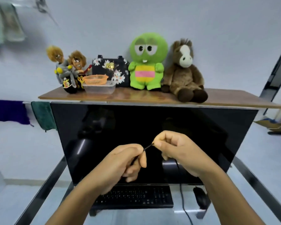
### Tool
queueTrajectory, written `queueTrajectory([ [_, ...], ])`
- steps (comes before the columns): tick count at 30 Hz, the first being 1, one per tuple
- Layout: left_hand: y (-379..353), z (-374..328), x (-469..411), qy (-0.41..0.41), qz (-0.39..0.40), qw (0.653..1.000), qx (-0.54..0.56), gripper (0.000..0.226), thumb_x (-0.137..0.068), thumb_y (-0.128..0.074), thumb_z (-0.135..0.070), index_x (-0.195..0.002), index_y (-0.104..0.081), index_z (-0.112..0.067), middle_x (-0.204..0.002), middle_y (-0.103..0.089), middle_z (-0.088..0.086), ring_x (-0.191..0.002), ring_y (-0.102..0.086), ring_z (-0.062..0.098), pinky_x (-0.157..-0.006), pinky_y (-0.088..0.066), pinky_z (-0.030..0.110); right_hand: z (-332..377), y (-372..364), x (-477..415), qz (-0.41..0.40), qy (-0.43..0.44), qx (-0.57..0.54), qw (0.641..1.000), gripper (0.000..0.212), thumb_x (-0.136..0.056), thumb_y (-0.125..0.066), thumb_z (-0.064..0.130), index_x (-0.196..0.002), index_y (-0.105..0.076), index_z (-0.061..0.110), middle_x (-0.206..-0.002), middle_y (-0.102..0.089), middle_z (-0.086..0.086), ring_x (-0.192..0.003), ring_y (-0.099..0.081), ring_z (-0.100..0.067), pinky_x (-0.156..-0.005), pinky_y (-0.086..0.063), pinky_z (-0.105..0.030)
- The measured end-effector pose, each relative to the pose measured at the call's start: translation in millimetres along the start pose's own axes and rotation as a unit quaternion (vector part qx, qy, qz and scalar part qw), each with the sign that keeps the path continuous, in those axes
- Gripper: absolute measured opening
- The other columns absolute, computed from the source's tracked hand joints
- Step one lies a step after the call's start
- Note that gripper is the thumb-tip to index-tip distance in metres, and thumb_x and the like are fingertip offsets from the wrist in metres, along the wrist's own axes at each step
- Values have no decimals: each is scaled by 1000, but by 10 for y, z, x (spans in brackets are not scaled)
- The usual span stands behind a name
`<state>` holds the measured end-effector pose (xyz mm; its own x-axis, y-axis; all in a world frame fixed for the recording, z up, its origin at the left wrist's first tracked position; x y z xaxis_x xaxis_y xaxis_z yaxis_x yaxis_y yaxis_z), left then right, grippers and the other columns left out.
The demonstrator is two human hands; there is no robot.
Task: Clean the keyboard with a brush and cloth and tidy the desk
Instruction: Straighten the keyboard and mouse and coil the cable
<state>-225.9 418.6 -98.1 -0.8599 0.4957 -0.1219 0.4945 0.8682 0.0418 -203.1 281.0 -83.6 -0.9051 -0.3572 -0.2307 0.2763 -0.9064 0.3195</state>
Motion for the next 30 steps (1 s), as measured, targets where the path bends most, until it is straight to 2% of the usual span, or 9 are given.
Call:
queueTrajectory([
  [4, -343, -592, 128, -115, 30, 965, 234, 24, -93, -43, -19, -88, -60, -3, -54, -38, 9, -46, -34, 16, -49, -36, 29, 83, 191, 135, -25, 42, -41, 998, 19, -98, -53, 28, -96, -70, 21, -69, -48, 6, -63, -43, -11, -63, -41, -19],
  [10, -22, -1187, -51, -296, -183, 891, 292, 23, -103, -34, -13, -106, -55, -6, -71, -65, 1, -58, -58, 10, -65, -54, 25, -84, 114, 142, -28, 21, 65, 997, 23, -104, -44, 27, -103, -67, 30, -66, -50, 2, -62, -48, -13, -64, -43, -29],
  [14, 341, -1361, -126, -368, -338, 859, -109, 18, -104, -39, -13, -107, -57, -15, -88, -72, -4, -78, -68, 9, -75, -52, 21, -37, -80, 82, -5, 14, 155, 988, 23, -104, -42, 28, -109, -65, 31, -82, -61, 10, -74, -57, -8, -72, -50, -29],
  [17, 314, -1113, -345, -252, -263, 762, -535, 17, -98, -46, -11, -104, -60, -18, -82, -66, -10, -80, -64, 11, -74, -47, 19, 315, -124, -31, -20, 78, 230, 970, 22, -102, -46, 26, -110, -67, 26, -99, -64, 2, -91, -60, -9, -82, -48, -23],
  [19, 335, -809, -372, -158, -200, 772, -583, 17, -100, -43, -22, -104, -60, -21, -75, -66, -4, -77, -63, 19, -72, -50, 34, 600, -2, -105, -65, 137, 271, 950, 17, -98, -53, 23, -102, -70, 22, -93, -65, 0, -87, -61, -10, -80, -45, -22],
  [22, 187, -505, -153, -143, -138, 917, -345, 31, -102, -38, -35, -87, -60, -19, -54, -53, 0, -51, -50, 15, -58, -44, 41, 870, 267, -199, -110, 159, 249, 949, 4, -90, -67, 17, -89, -71, 18, -66, -58, 11, -63, -52, -2, -65, -41, -15],
  [25, -31, -436, 44, -129, -87, 981, -117, 37, -99, -40, -37, -78, -59, -14, -48, -41, 1, -47, -42, 16, -55, -42, 32, 890, 402, -317, -120, 148, 196, 962, 5, -90, -67, 18, -88, -72, 17, -65, -58, 9, -61, -50, -3, -62, -40, -14],
  [27, -156, -547, 109, -138, -72, 981, 120, 31, -96, -45, -31, -79, -58, -9, -49, -34, 2, -42, -33, 14, -55, -44, 30, 832, 363, -353, -131, 155, 179, 963, 13, -94, -61, 20, -86, -71, 16, -77, -67, 9, -73, -58, 0, -71, -43, -15],
  [30, -8, -836, 66, -195, -147, 908, 341, 29, -100, -40, -26, -84, -56, -8, -48, -34, -3, -38, -31, 10, -52, -48, 27, 572, 63, -338, -105, 141, 180, 968, 24, -100, -47, 24, -82, -64, 24, -73, -63, 21, -74, -57, 9, -69, -38, -7],
])
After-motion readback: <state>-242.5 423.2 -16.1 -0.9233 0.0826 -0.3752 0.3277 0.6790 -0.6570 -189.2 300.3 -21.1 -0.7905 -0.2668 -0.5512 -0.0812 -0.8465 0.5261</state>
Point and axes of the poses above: each hand's wrist, its own x-axis away from the middle knuckle, its own y-axis out of the back of the hand, z = x × y, the point moved 8 cm from there along -x, towards the middle knuckle
